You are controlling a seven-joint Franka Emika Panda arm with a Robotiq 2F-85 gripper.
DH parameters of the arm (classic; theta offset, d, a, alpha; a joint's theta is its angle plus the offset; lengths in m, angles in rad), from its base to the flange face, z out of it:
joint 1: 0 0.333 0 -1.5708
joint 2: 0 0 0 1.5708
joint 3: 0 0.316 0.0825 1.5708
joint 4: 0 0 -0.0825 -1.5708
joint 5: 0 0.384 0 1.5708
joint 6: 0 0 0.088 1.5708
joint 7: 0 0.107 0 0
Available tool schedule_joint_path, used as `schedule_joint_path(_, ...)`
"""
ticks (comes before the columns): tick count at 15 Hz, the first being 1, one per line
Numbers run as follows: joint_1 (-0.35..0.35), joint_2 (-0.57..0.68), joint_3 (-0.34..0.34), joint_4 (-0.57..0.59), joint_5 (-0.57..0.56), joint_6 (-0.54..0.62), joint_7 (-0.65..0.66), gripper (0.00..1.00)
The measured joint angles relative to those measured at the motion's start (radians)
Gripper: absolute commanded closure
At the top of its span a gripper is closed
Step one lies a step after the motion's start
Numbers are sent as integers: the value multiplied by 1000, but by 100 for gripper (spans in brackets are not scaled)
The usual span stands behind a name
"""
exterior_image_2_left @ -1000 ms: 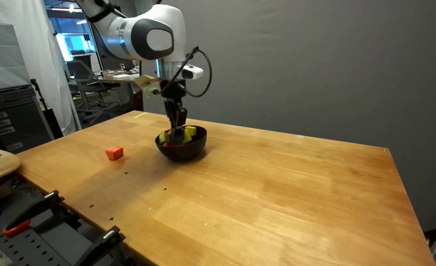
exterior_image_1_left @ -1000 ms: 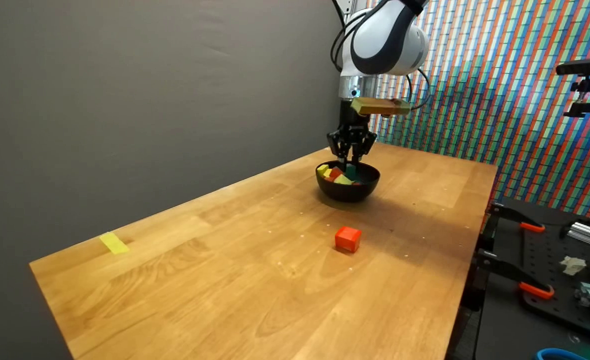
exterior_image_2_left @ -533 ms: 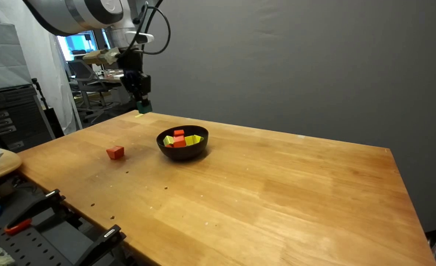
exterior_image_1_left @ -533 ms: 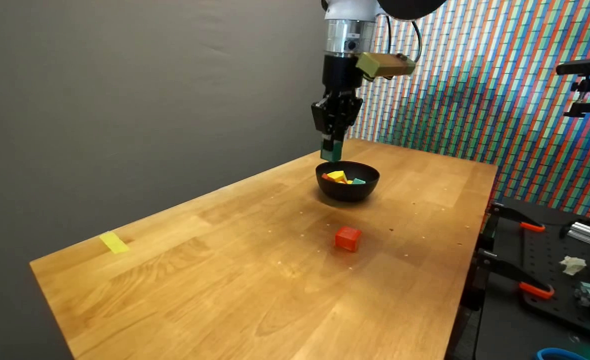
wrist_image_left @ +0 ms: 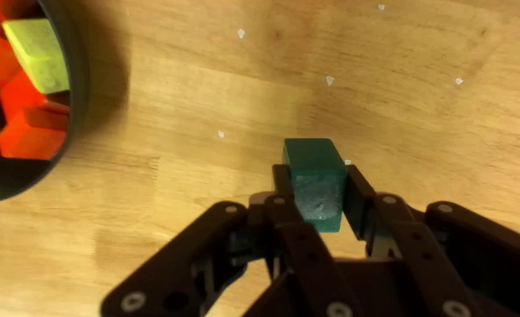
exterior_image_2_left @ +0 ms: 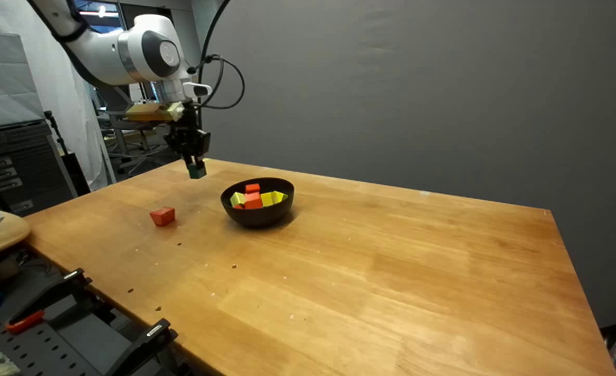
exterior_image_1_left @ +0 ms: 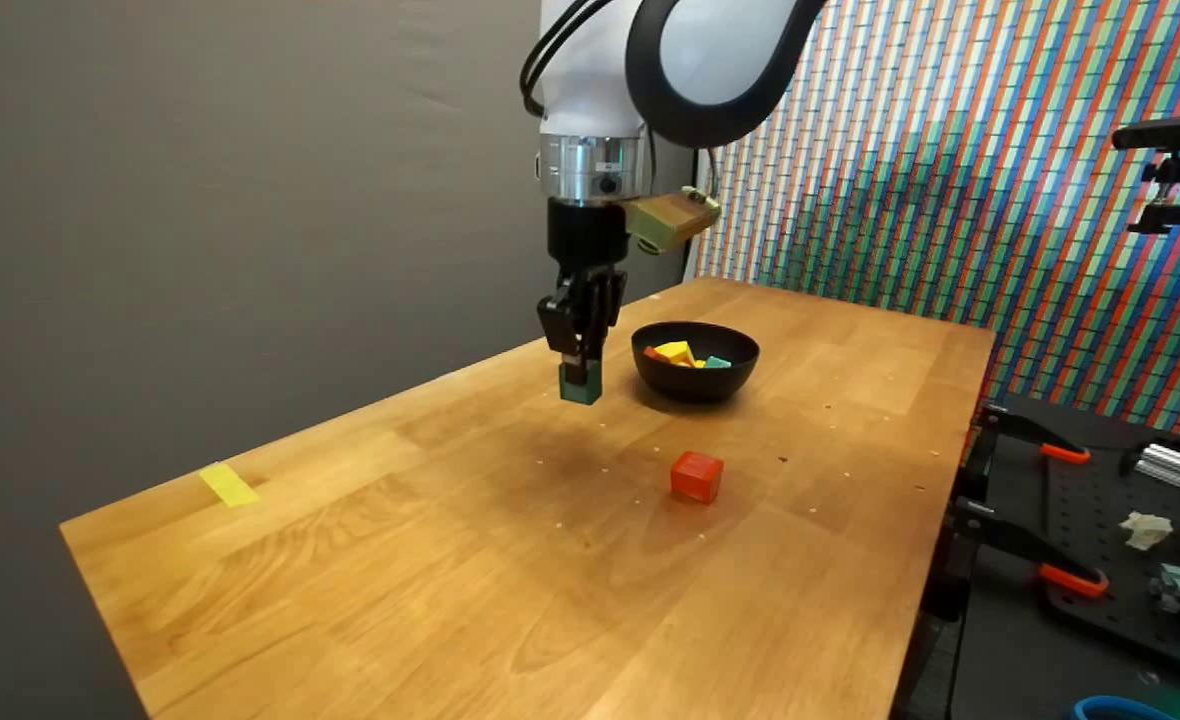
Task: Take the blocks out of the bowl and put them on the table
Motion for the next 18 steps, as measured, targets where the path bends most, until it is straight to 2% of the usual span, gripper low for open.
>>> schedule_joint_path(1,-1,44,-1,45,4,-1,-23,41)
schedule_joint_path(4,-9,125,-6,140,16,-11,-72,19)
schedule_joint_path(6,-20,135,-7,170,41,-52,-95,4)
schedule_joint_path(7,-27,128,-7,177,59,-82,-104,1)
schedule_joint_path(10,-53,59,-20,150,88,-119,-105,0)
schedule_joint_path(15,-120,-108,-114,-25,93,-119,-43,0)
schedule_joint_path(18,-135,-114,-120,-40,91,-119,-50,0)
